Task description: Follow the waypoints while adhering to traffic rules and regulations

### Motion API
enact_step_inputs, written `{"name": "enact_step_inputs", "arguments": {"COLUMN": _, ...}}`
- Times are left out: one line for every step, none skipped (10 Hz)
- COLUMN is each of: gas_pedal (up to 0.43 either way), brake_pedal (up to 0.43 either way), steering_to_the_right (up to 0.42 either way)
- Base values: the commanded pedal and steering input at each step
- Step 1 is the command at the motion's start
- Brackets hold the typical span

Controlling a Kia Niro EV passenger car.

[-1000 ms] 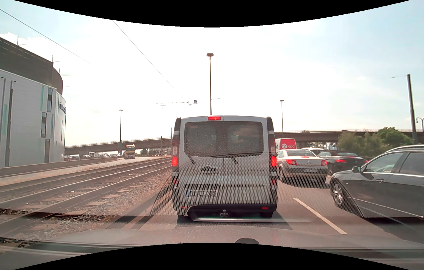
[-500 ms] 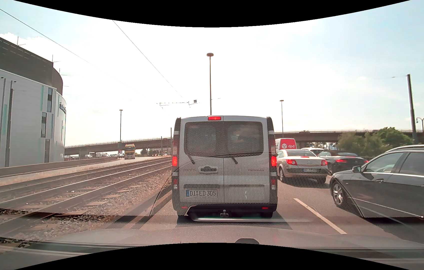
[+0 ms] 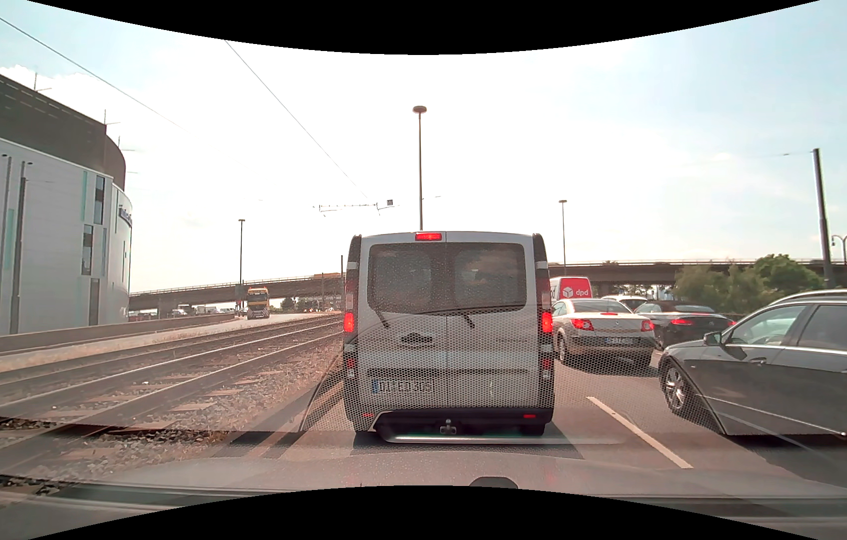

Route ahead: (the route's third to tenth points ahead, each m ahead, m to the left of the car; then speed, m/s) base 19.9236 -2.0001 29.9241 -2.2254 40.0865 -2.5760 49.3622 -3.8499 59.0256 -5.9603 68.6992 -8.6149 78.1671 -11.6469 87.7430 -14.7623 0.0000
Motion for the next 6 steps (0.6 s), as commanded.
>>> {"name": "enact_step_inputs", "arguments": {"gas_pedal": 0.0, "brake_pedal": 0.244, "steering_to_the_right": -0.003}}
{"name": "enact_step_inputs", "arguments": {"gas_pedal": 0.0, "brake_pedal": 0.244, "steering_to_the_right": -0.003}}
{"name": "enact_step_inputs", "arguments": {"gas_pedal": 0.0, "brake_pedal": 0.244, "steering_to_the_right": -0.003}}
{"name": "enact_step_inputs", "arguments": {"gas_pedal": 0.0, "brake_pedal": 0.244, "steering_to_the_right": -0.003}}
{"name": "enact_step_inputs", "arguments": {"gas_pedal": 0.0, "brake_pedal": 0.25, "steering_to_the_right": -0.003}}
{"name": "enact_step_inputs", "arguments": {"gas_pedal": 0.0, "brake_pedal": 0.244, "steering_to_the_right": -0.003}}
